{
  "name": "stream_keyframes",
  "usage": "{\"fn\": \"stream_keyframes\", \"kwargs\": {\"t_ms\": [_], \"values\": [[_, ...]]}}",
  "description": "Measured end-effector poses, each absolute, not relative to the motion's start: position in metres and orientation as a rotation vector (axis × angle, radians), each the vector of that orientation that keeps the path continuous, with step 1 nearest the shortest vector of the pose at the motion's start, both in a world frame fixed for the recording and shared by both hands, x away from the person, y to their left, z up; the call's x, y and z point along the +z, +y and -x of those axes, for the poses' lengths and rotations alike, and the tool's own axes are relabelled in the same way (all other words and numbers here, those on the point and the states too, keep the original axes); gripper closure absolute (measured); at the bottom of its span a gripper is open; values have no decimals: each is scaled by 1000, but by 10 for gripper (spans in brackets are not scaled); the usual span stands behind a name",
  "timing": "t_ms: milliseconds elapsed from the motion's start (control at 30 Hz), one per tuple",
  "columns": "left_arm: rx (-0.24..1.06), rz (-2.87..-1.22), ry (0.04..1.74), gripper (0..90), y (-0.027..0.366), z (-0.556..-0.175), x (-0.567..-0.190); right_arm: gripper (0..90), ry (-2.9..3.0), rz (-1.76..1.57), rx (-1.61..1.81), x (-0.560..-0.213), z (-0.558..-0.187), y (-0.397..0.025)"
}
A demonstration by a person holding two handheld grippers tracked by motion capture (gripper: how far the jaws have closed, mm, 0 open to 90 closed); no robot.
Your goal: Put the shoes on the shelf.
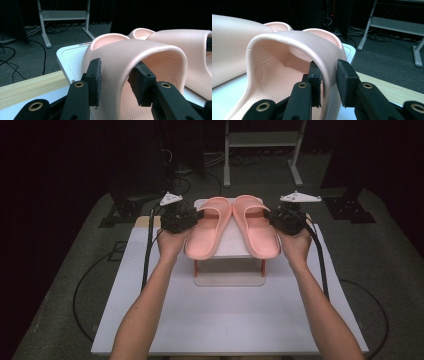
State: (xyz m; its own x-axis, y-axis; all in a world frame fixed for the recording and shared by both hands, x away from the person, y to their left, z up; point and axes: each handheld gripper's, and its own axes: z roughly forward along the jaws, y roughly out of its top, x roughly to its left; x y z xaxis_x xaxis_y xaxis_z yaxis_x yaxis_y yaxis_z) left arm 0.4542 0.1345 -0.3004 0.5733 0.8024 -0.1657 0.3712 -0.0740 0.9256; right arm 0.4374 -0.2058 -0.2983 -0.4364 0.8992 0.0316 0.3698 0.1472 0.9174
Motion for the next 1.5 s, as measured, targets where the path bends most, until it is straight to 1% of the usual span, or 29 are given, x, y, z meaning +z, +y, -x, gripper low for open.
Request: {"fn": "stream_keyframes", "kwargs": {"t_ms": [1000,1500], "values": [[478,-1681,963,603,126,-459,-301,716,1895,-1208,1278,-298,-446,-192],[484,-1664,962,601,125,-465,-303,711,1897,-1216,1301,-300,-450,-193]]}}
